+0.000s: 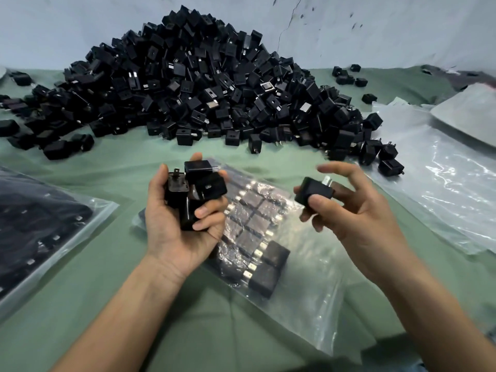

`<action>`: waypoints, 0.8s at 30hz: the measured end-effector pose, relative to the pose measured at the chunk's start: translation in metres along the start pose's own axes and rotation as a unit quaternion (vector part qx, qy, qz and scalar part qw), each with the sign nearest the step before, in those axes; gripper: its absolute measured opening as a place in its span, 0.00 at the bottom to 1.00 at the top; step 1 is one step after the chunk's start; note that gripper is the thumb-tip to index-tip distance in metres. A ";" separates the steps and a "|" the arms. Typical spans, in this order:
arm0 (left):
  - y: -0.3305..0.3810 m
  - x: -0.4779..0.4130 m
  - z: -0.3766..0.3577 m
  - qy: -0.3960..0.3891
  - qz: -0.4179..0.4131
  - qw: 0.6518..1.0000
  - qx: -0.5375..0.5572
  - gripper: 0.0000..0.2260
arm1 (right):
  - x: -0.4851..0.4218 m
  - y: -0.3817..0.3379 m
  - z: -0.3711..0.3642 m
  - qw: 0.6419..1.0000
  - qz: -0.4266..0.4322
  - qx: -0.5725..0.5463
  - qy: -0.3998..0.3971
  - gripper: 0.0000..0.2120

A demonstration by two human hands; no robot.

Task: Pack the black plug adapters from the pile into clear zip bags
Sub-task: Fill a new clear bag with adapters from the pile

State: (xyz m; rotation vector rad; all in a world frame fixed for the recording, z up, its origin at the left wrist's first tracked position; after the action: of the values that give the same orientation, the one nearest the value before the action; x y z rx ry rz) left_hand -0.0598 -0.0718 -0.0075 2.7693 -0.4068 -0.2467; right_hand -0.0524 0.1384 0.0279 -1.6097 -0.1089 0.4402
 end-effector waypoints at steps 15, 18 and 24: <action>0.005 0.000 0.002 0.026 -0.027 0.999 -0.028 0.16 | 0.069 0.026 0.050 0.966 -0.180 0.140 0.120 0.02; 0.005 0.000 0.003 0.036 -0.027 0.999 -0.029 0.16 | 0.063 0.031 0.033 0.972 -0.170 0.118 0.112 0.02; 0.004 0.000 0.003 0.043 -0.024 0.998 -0.029 0.16 | 0.062 0.035 0.021 0.975 -0.153 0.068 0.148 0.12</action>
State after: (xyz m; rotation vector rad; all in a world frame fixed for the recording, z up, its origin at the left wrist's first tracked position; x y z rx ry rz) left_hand -0.0618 -0.0761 -0.0091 2.7244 -0.3066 -0.1483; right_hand -0.0091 0.1751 -0.0198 -1.4748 -0.0961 -0.0306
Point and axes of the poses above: each hand's wrist, its own x-axis away from the middle knuckle, its own z-axis out of the back of the hand, y = z × x, the point moved 4 cm from there along -x, towards the middle knuckle, and after that the axes turned 10 degrees about -y, right-handed, at the moved point
